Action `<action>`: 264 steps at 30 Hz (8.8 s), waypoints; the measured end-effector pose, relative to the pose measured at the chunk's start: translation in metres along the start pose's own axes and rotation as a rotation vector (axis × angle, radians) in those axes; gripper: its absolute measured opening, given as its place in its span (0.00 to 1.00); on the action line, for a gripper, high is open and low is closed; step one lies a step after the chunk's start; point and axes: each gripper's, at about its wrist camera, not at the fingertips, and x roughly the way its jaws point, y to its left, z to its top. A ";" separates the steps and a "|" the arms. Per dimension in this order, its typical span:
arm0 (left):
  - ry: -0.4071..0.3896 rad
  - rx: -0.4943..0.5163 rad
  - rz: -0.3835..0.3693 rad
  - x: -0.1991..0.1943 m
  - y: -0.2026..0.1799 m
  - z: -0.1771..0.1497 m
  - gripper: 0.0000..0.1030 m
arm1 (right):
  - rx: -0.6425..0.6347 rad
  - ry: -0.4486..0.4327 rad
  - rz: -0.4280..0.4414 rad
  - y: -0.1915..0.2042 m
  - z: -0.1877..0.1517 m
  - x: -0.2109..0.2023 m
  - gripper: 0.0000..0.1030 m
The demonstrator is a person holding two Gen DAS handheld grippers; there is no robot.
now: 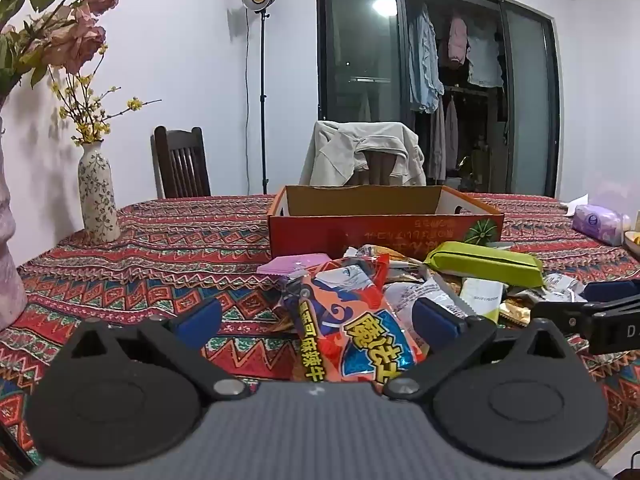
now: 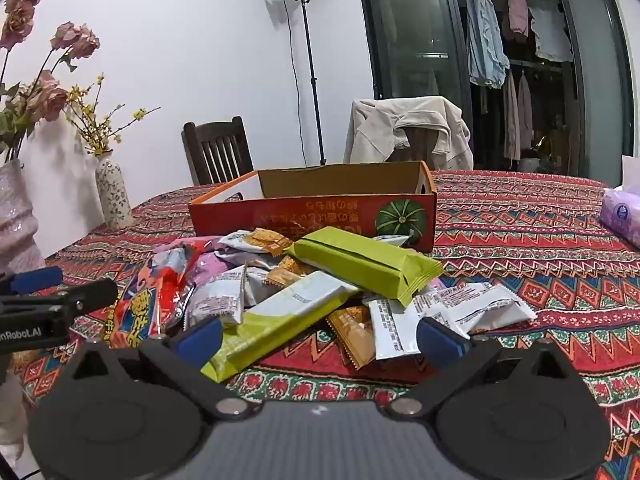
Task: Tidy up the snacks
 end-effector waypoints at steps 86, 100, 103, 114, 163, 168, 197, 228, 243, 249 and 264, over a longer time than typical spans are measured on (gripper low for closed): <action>0.030 -0.060 -0.062 0.007 0.004 -0.002 1.00 | 0.007 -0.005 -0.009 -0.004 0.001 0.000 1.00; 0.078 -0.058 -0.052 0.019 -0.001 0.004 1.00 | 0.001 -0.010 -0.014 -0.009 0.000 0.002 1.00; 0.106 -0.062 -0.045 0.027 -0.003 0.008 1.00 | 0.000 -0.011 -0.017 -0.010 0.001 0.003 1.00; 0.259 -0.125 0.025 0.068 -0.004 0.016 1.00 | 0.015 -0.006 -0.030 -0.016 0.001 0.003 1.00; 0.028 -0.100 -0.008 0.050 0.001 0.041 0.55 | -0.147 -0.019 -0.097 -0.017 0.050 0.038 1.00; 0.030 -0.103 -0.011 0.055 0.002 0.042 0.55 | -0.240 0.064 -0.081 -0.007 0.071 0.075 0.97; 0.036 -0.137 -0.034 0.053 0.009 0.049 0.55 | -0.205 0.036 -0.037 -0.014 0.064 0.051 0.35; -0.012 -0.166 -0.005 0.189 -0.005 0.175 0.55 | -0.053 -0.134 -0.048 -0.023 0.201 0.141 0.35; 0.081 -0.156 0.026 0.269 -0.007 0.147 0.55 | 0.049 -0.048 -0.060 -0.057 0.184 0.215 0.35; 0.140 -0.164 0.053 0.279 -0.003 0.138 0.69 | 0.032 -0.012 -0.081 -0.058 0.178 0.221 0.39; 0.123 -0.201 0.089 0.272 0.003 0.139 1.00 | 0.052 -0.012 -0.085 -0.064 0.177 0.211 1.00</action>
